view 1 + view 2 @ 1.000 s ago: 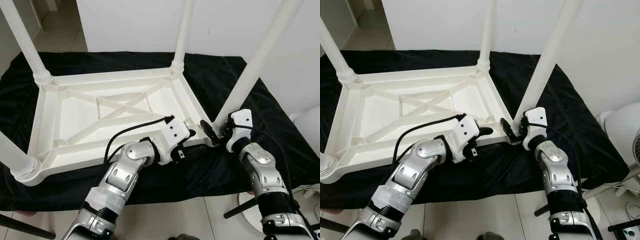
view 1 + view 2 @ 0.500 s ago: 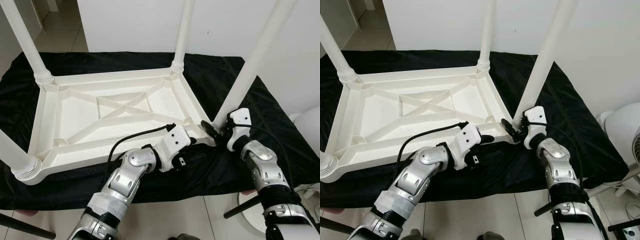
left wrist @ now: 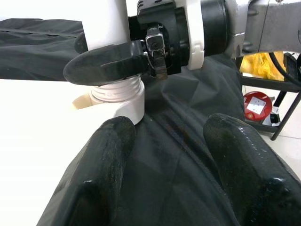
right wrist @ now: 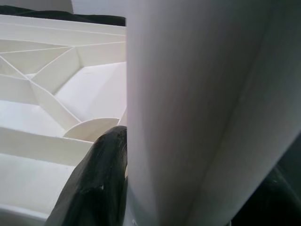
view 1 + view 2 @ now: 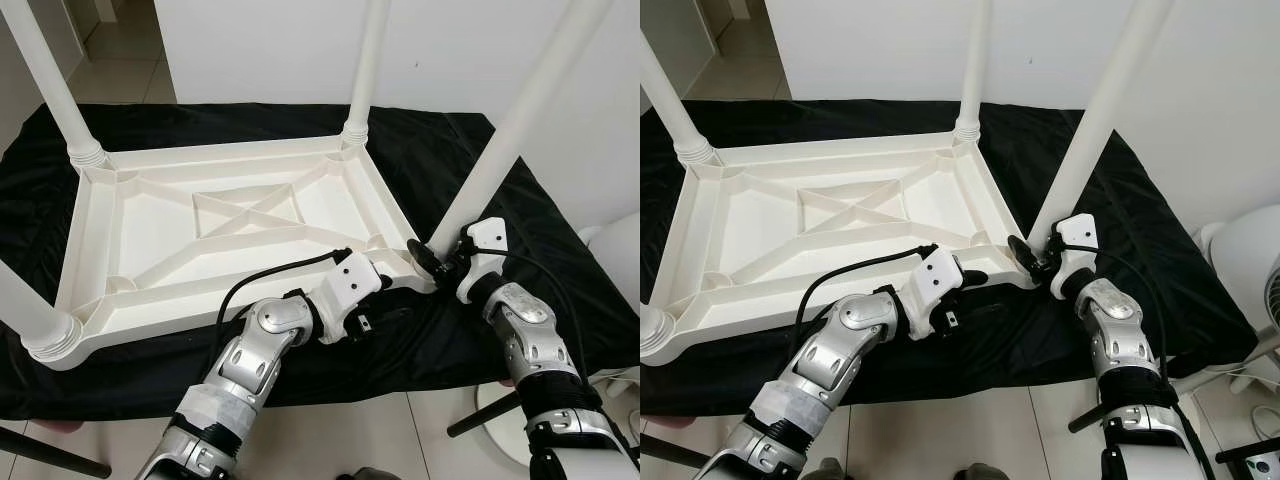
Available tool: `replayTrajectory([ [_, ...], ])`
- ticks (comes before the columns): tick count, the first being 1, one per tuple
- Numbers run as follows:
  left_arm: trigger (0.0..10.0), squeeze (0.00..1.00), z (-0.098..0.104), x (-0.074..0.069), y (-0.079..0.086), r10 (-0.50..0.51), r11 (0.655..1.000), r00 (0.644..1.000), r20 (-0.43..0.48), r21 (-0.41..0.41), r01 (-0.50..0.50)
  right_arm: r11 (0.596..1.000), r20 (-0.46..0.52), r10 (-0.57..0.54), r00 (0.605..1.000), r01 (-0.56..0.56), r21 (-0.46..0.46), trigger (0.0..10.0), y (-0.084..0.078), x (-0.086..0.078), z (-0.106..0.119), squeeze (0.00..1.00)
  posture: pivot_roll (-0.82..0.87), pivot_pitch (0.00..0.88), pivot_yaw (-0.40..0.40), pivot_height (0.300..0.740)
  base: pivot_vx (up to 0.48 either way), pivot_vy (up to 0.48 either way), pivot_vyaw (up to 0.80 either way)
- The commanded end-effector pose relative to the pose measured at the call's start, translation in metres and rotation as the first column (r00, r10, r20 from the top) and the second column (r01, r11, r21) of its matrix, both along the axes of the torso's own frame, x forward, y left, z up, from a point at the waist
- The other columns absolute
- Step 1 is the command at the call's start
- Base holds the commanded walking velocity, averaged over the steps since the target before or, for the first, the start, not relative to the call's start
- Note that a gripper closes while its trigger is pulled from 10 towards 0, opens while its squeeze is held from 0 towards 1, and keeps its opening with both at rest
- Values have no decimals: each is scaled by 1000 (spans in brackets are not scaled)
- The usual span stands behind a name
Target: Building children table
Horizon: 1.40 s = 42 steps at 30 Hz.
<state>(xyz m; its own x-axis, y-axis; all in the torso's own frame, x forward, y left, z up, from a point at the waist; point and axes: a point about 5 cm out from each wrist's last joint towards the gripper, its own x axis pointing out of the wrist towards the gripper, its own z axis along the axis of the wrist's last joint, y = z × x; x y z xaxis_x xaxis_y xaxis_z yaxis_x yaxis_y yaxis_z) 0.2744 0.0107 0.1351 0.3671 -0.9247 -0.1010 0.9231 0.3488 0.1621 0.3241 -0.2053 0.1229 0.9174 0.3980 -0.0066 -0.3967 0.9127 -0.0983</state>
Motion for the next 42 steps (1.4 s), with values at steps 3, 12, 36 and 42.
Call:
replayTrajectory([
  [3,10000,0,3,6,1,86,996,996,30,-11,-86,995,-65,-89,994,92,46,10000,1,-3,-13,0,14,9,-41,740,0,0,0],
  [12,10000,0,5,12,5,112,994,993,30,-17,-112,939,-88,-319,944,327,106,10000,19,-3,-11,0,8,16,-45,740,0,0,0],
  [36,10000,0,13,24,14,155,987,987,40,-43,-153,775,-107,-600,793,609,170,10000,65,-20,1,380,13,6,-55,740,0,0,0],
  [42,10000,0,14,23,14,150,988,988,44,-43,-148,824,-69,-521,851,522,220,10000,66,-26,5,1000,16,0,-56,740,0,0,0],
])
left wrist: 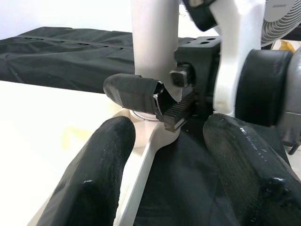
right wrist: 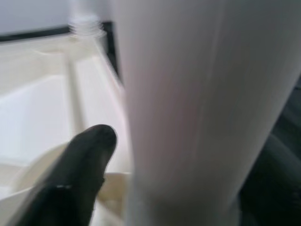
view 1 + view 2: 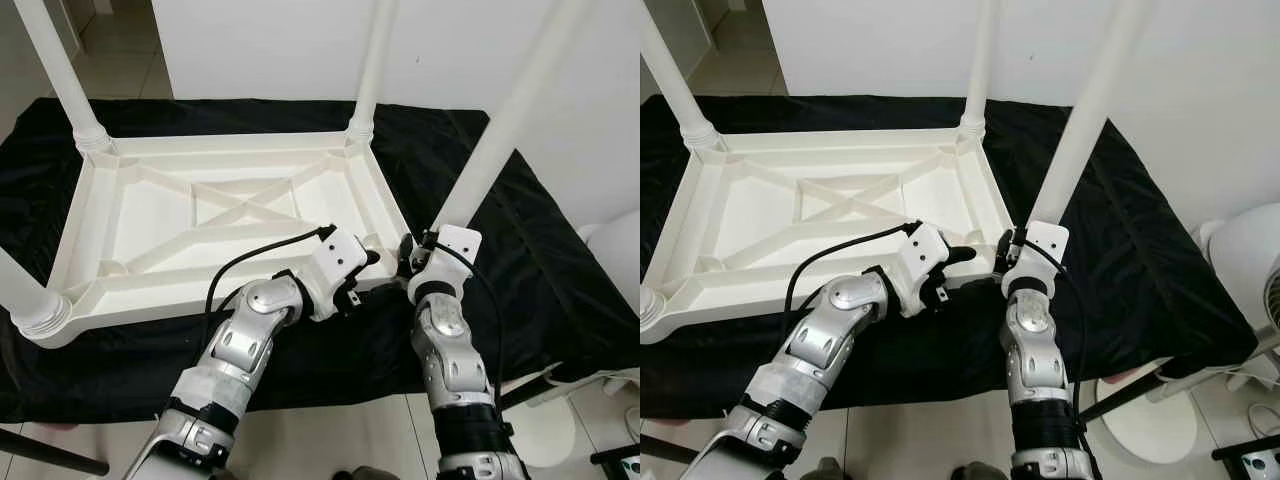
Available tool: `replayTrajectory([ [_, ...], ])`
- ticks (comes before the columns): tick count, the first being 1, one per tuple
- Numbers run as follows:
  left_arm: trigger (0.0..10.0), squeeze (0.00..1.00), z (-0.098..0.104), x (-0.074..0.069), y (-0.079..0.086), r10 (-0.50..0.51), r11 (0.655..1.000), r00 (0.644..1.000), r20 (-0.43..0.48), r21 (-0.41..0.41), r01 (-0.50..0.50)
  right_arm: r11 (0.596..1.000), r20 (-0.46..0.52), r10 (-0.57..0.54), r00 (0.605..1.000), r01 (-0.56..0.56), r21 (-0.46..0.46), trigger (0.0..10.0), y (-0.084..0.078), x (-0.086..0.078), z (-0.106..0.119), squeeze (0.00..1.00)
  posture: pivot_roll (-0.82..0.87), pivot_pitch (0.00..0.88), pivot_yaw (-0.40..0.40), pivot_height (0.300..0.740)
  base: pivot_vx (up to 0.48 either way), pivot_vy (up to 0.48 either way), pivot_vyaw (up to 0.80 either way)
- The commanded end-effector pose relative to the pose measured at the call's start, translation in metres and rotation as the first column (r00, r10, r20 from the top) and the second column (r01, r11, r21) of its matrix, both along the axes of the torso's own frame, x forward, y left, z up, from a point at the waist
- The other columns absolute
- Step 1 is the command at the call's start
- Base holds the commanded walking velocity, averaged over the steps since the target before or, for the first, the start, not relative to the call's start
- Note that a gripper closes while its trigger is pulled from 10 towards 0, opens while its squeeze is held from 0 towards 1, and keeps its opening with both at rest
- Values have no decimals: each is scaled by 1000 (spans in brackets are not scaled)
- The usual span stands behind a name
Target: Building children table
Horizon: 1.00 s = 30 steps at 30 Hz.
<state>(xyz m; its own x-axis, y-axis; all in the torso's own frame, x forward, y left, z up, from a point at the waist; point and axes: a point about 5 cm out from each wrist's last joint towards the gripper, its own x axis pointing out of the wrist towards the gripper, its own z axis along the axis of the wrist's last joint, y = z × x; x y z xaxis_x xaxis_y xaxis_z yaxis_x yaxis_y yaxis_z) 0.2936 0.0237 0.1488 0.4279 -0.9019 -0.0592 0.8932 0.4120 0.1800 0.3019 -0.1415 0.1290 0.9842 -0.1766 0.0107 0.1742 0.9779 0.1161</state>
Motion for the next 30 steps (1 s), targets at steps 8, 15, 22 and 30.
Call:
replayTrajectory([
  [8,10000,0,0,0,0,53,999,999,12,-8,-53,976,64,217,974,-216,-25,10000,-13,-5,3,0,13,0,-51,740,0,0,0],
  [15,10000,0,0,-3,-1,30,1000,999,12,-5,-30,946,49,310,949,-303,-115,10000,-27,-4,2,0,15,0,-51,740,0,0,0],
  [22,10000,0,-1,-9,-4,-30,1000,1000,-7,8,30,846,-12,485,874,-473,-245,10000,-51,1,2,0,20,0,-51,740,0,0,0],
  [30,10000,0,-2,-12,-7,-41,999,999,-15,5,41,780,-71,559,826,-553,-293,10000,-60,11,1,0,27,0,-45,740,0,0,0],
])
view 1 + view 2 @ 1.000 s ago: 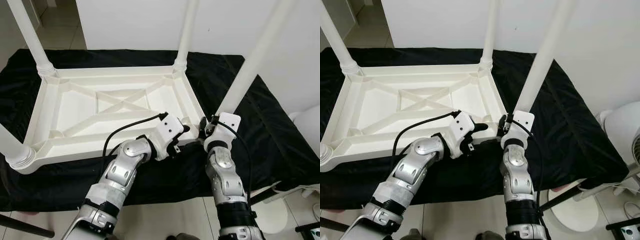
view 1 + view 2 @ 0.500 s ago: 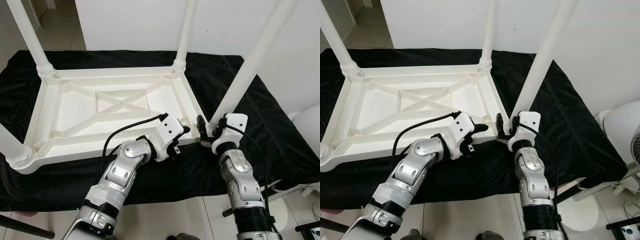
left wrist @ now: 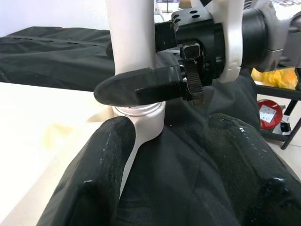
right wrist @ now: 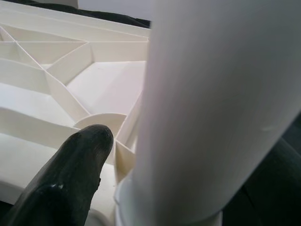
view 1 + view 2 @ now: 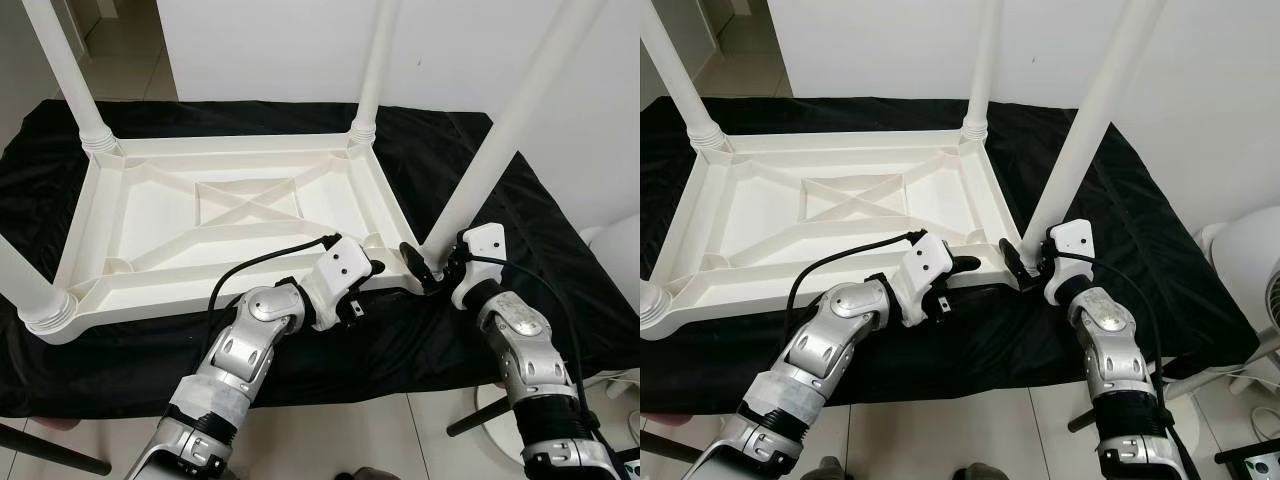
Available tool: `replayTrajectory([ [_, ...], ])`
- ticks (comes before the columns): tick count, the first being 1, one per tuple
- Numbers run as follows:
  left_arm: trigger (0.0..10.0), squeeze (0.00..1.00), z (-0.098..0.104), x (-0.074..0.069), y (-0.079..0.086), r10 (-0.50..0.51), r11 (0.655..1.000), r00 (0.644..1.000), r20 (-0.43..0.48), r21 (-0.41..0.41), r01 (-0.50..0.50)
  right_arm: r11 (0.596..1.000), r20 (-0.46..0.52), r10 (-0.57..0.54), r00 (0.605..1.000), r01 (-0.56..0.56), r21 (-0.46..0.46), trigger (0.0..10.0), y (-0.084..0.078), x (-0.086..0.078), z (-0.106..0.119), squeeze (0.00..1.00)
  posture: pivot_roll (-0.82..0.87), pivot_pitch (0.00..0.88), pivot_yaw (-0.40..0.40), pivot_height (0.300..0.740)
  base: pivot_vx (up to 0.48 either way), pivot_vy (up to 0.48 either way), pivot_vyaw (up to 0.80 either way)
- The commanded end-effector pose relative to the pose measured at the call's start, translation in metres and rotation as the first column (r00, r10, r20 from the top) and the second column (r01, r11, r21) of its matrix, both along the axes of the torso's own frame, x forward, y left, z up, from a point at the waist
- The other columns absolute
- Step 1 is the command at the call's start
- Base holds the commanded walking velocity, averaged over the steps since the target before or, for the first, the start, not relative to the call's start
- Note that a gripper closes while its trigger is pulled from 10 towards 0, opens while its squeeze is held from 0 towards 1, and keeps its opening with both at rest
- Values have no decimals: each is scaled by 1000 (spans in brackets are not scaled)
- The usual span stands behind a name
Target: Building children table
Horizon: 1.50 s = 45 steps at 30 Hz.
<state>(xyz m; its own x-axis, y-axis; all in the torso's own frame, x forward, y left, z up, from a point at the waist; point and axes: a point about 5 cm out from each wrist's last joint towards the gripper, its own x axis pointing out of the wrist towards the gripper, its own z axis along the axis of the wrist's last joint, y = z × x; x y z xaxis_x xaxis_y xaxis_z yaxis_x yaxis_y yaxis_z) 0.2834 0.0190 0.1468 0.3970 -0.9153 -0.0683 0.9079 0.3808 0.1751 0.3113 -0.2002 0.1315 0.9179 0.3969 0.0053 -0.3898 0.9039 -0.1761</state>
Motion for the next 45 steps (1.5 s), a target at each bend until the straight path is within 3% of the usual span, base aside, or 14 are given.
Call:
replayTrajectory([
  [1,10000,0,0,-2,-3,-8,1000,1000,-7,-1,8,1000,-7,20,1000,-20,-16,10000,-2,2,-1,0,27,0,-45,740,0,0,0],
  [5,10000,0,1,-3,-4,-7,1000,1000,-9,-2,7,996,-15,78,997,-79,-48,10000,-3,8,-2,0,30,0,-43,740,0,0,0],
  [6,10000,0,2,-2,-4,-5,1000,1000,-8,-2,5,994,-23,98,995,-99,-52,8588,-2,11,-2,0,31,0,-41,740,0,0,0],
  [8,10000,0,3,-1,-4,-3,1000,1000,-7,-1,3,992,-32,116,993,-118,-53,8588,-1,13,-3,0,31,0,-41,740,0,0,0],
  [9,10000,0,3,-1,-5,0,1000,1000,-8,2,0,991,-34,119,992,-121,-60,4510,-1,15,-4,0,28,0,-38,740,0,0,0],
  [10,10000,0,3,-1,-5,2,1000,1000,-9,4,-2,990,-33,119,992,-121,-65,4510,-1,16,-4,0,28,0,-38,740,0,0,0],
  [11,10000,0,2,0,-5,5,1000,1000,-13,11,-5,989,-35,123,992,-126,-76,1608,0,17,-4,0,28,0,-37,740,0,0,0],
  [13,10000,0,1,0,-5,8,1000,1000,-19,20,-7,987,-38,130,991,-133,-88,1608,0,18,-5,0,28,0,-37,740,0,0,0],
  [14,10000,0,0,0,-5,11,1000,1000,-21,23,-11,987,-38,134,990,-137,-86,0,0,18,-5,0,28,0,-39,740,0,0,0],
  [26,10000,0,-5,2,-3,41,998,999,-27,42,-39,993,-83,120,989,-121,-12,0,-7,11,-22,0,34,0,-46,740,0,0,0],
  [27,10000,0,-5,2,-2,42,998,999,-29,43,-41,993,-94,118,989,-118,6,10000,-6,10,-24,0,33,0,-46,740,0,0,0],
  [31,10000,0,-5,1,-2,43,998,999,-31,43,-41,995,-101,99,990,-97,26,10000,-6,9,-26,0,31,0,-47,740,0,0,0],
  [40,10000,0,-6,0,-3,45,998,998,-34,39,-43,993,-108,-104,989,109,45,10000,1,10,-31,0,23,0,-52,740,0,0,0],
  [45,10000,0,-7,2,-3,69,997,997,-30,30,-68,935,-138,-319,938,335,113,10000,18,10,-32,0,21,0,-68,740,0,0,0],
])
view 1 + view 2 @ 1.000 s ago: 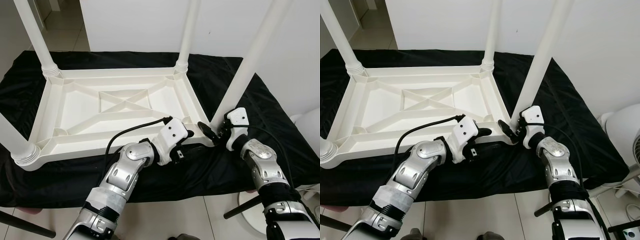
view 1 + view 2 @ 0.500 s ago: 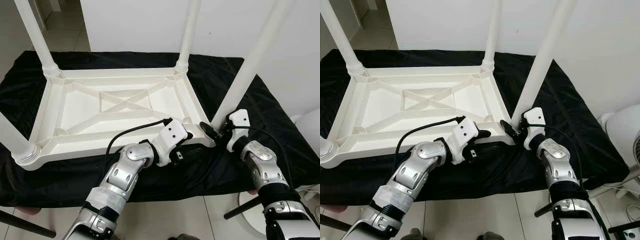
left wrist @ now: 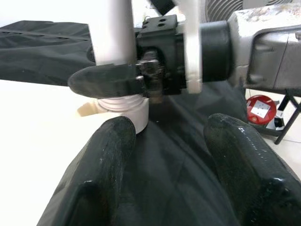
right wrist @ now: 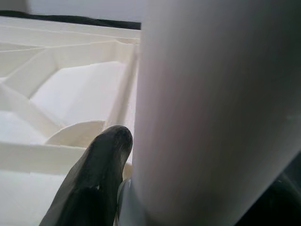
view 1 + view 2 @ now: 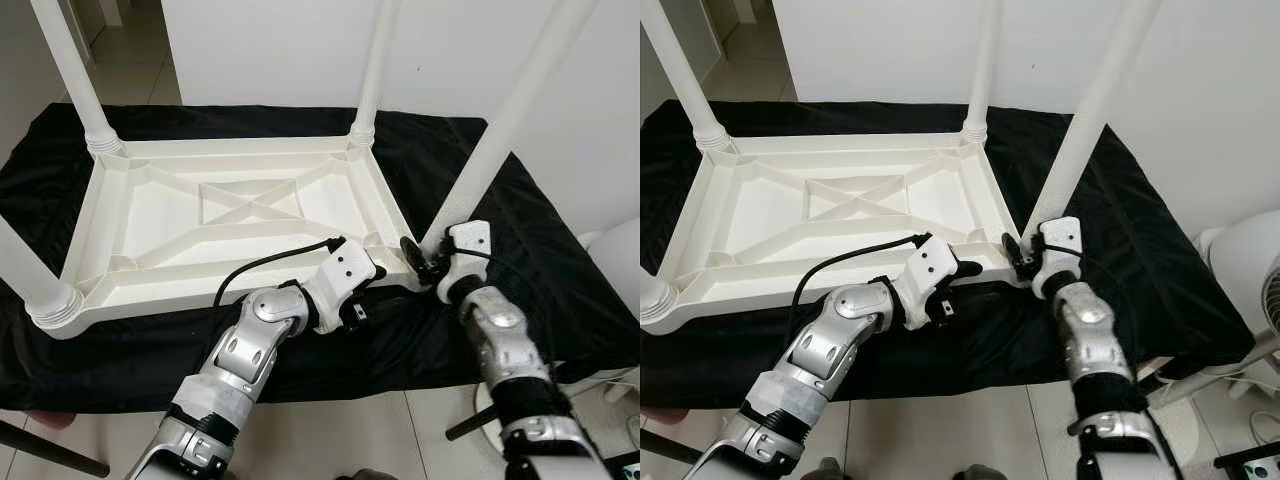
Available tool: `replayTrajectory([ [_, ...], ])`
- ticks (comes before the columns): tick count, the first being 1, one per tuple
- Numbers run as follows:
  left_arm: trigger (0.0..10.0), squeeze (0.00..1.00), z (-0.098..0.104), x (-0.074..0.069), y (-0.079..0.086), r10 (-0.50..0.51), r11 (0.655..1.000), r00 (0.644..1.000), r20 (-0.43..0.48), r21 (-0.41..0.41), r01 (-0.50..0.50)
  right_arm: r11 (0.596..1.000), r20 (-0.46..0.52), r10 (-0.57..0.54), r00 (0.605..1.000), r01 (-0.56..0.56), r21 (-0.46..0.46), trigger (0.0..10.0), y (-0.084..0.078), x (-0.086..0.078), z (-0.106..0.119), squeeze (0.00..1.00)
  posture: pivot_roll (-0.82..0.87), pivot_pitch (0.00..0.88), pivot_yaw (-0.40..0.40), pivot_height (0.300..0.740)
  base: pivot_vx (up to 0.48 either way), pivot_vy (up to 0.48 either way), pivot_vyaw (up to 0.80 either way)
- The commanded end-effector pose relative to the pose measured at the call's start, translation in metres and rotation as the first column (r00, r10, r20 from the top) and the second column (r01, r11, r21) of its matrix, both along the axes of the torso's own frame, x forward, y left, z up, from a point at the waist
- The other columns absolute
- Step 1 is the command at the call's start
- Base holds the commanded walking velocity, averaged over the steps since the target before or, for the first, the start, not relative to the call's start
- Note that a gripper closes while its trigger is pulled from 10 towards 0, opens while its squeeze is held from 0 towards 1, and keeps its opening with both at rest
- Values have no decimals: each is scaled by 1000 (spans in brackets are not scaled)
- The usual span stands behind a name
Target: Building children table
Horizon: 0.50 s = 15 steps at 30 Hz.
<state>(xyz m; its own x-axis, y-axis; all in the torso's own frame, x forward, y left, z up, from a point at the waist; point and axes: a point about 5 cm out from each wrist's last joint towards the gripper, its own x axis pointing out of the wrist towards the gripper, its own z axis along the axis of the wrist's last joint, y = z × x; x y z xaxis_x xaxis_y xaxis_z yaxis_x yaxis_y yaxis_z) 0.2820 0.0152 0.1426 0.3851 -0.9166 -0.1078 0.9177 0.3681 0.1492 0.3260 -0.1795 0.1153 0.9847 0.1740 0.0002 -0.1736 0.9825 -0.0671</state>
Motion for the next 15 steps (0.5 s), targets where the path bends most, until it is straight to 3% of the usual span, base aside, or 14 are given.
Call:
replayTrajectory([
  [1,10000,0,-3,3,1,78,997,997,9,3,-78,994,-84,-97,992,100,35,10000,-2,-5,-15,0,21,0,-68,740,0,0,0],
  [2,10000,0,-2,6,2,98,995,995,7,-2,-98,984,-87,-165,982,170,52,10000,5,-6,-16,0,21,0,-70,740,0,0,0],
  [3,10000,0,-2,6,2,98,995,995,7,-2,-98,984,-87,-165,982,170,52,10000,5,-6,-16,0,21,0,-70,740,0,0,0],
  [7,10000,0,-2,10,4,131,991,991,9,-3,-131,944,-116,-307,945,317,87,10000,30,-12,-16,0,32,0,-77,740,0,0,0],
  [10,10000,0,-1,10,5,132,991,991,10,-5,-132,940,-116,-318,941,329,90,10000,38,-14,-15,0,32,0,-77,740,0,0,0],
  [11,10000,0,0,10,6,136,991,991,13,-7,-136,944,-108,-303,947,314,104,10000,49,-17,-13,0,41,0,-78,740,0,0,0],
  [15,10000,0,-1,10,7,141,990,990,15,-6,-141,946,-104,-293,951,303,110,10000,54,-18,-10,0,42,0,-78,740,0,0,0],
])
